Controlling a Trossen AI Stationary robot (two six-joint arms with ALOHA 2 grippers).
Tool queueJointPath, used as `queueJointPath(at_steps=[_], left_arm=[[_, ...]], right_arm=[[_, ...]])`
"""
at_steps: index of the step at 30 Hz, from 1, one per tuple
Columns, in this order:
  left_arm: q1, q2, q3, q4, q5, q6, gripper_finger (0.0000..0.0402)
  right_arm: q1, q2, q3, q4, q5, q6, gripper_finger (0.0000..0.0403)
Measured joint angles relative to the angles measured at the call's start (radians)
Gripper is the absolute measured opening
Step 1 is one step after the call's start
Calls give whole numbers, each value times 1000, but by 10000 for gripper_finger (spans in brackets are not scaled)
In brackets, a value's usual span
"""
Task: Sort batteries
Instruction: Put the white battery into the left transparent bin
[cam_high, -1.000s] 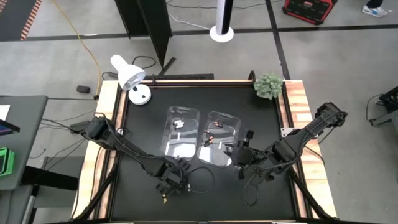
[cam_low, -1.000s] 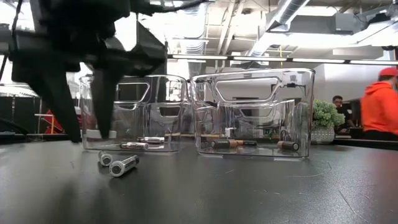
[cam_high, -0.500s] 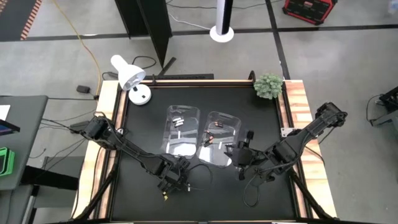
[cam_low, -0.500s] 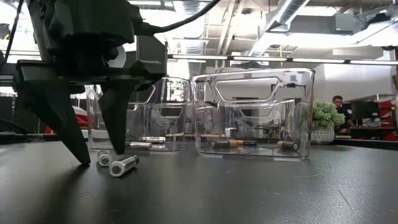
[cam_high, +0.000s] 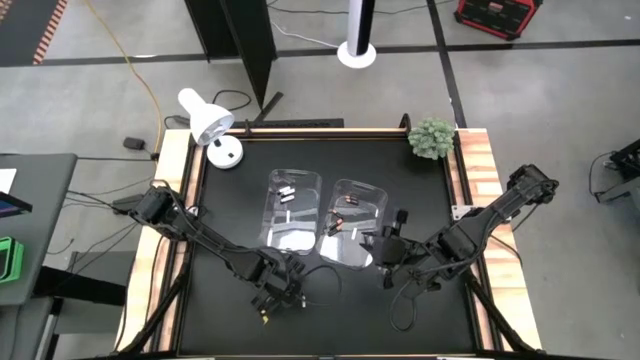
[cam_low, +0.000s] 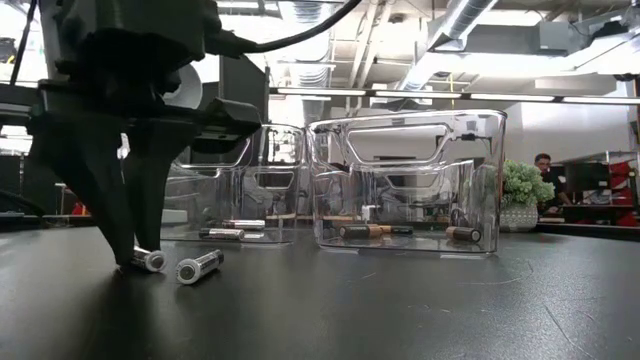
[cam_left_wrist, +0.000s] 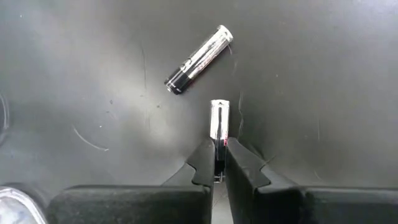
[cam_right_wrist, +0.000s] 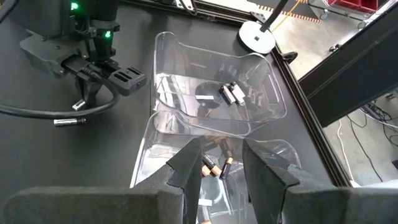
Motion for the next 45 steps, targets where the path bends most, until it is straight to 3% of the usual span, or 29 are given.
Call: queueJointPath(at_steps=[21,34,45], left_arm=[[0,3,57,-59,-5,12,1],[0,4,58,-68,-2,-28,116],[20,65,60,-58,49,-104,123]], right_arm=[[0,0,0,-1,0,1,132],[0,0,0,-2,0,1,132],[0,0,0,-4,0,0,132]])
